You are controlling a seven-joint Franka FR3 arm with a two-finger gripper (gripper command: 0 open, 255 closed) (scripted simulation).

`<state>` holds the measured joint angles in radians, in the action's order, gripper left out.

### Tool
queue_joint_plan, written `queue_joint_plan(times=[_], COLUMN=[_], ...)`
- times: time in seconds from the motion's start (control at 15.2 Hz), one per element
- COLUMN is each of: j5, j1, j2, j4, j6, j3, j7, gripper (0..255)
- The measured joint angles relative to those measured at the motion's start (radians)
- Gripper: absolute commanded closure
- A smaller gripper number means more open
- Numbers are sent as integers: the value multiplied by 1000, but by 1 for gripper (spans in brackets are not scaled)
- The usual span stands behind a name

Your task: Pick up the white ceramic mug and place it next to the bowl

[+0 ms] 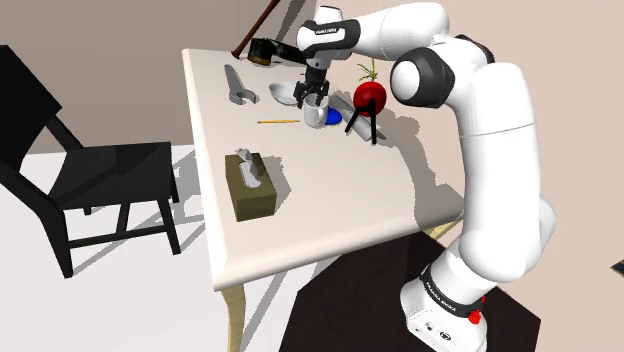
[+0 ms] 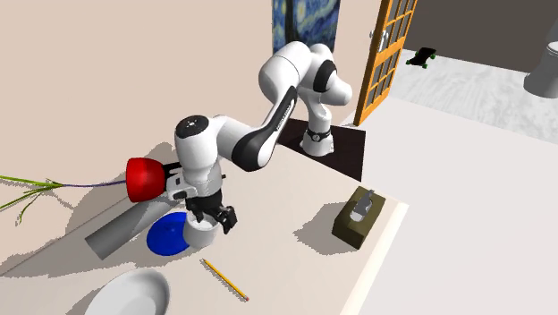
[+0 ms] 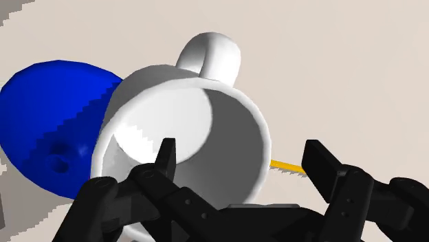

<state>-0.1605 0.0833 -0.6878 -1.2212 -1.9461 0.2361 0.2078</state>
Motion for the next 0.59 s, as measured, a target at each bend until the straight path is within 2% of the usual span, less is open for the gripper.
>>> queue_joint_plan(times=[0.2, 0.59], j5=[5, 5], j1=[1, 4], j2=[23, 22], j4=[38, 51], j6=[60, 72], j3=[3, 4], j7=[-3, -2], gripper=[0, 0])
